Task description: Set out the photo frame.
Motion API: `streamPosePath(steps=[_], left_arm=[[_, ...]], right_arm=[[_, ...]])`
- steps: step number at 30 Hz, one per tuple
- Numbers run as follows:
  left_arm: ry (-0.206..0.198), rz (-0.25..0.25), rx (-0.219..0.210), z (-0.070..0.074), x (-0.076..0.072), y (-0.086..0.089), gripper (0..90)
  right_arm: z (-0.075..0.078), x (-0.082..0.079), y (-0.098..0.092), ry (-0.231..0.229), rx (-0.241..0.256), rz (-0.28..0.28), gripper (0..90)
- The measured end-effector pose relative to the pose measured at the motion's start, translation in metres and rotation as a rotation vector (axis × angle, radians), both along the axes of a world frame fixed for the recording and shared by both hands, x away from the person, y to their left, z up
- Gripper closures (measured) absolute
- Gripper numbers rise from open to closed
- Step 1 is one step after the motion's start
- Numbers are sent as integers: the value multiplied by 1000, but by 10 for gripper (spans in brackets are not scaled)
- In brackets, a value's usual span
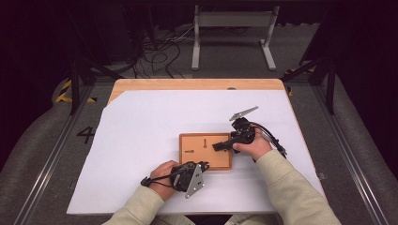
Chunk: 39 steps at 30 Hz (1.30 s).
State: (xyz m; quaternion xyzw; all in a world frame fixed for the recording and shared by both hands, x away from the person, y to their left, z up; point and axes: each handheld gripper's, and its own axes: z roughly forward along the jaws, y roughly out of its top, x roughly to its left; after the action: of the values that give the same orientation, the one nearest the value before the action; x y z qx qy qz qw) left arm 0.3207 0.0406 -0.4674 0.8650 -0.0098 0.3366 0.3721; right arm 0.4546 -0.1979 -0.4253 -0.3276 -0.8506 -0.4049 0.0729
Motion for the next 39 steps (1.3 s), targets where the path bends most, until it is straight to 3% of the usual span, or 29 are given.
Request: streamPosePath(steps=[9, 10, 12, 15, 18, 19, 21, 24, 31, 39], left_arm=[[11, -18, 28, 2, -1, 0, 769], [15, -27, 27, 2, 0, -1, 703], [30, -34, 22, 3, -2, -1, 661], [82, -67, -42, 7, -6, 1, 462], [122, -100, -113, 12, -10, 6, 395], [163, -101, -155, 16, -9, 9, 387], [232, -77, -219, 23, -6, 15, 352], [293, -47, -310, 33, -5, 27, 332], [311, 11, -459, 51, -8, 60, 316], [334, 80, -556, 57, -6, 84, 318]], right_arm=[[1, 0, -1, -9, 5, 12, 348], [2, -1, -2, -10, 5, 14, 355], [3, -1, -2, -12, 4, 14, 359], [5, -3, -3, -14, 8, 20, 382], [7, -4, -3, -24, 5, 27, 390], [8, -5, -3, -31, 2, 27, 394], [11, -7, -3, -40, -4, 34, 404], [14, -10, -4, -59, -13, 46, 418], [23, -21, -3, -115, -45, 76, 451], [32, -37, -2, -196, -90, 114, 479]])
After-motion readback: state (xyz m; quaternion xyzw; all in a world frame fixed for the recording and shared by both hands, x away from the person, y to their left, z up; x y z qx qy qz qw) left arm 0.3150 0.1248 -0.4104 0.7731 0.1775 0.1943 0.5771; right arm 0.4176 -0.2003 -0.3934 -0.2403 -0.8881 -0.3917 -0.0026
